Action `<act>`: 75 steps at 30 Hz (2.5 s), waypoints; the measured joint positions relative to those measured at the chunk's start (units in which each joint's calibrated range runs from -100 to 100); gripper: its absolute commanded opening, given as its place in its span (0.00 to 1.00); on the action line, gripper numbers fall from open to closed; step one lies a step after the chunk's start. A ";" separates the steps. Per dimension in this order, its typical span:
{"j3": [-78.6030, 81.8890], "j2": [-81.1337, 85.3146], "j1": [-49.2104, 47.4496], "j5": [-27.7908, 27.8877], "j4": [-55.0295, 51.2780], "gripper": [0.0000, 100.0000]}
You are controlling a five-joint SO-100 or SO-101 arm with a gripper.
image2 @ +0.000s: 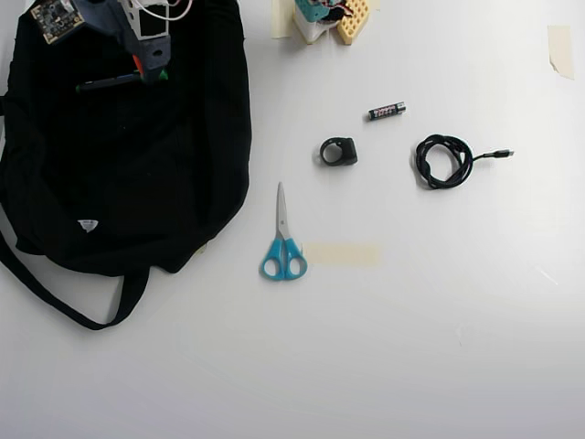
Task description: Put the green marker into the black bag
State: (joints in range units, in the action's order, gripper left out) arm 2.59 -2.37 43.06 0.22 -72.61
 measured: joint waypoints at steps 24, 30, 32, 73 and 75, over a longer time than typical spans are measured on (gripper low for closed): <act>48.27 54.71 -48.57 -0.20 -0.86 0.02; 58.88 62.35 -49.67 -0.20 4.72 0.02; 61.40 64.67 -49.96 -0.20 5.32 0.02; 95.28 101.12 -49.30 -0.83 1.89 0.02; 95.28 101.12 -49.08 -0.83 1.80 0.02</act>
State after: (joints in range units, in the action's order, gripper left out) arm 97.88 98.75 -6.02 -0.61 -70.80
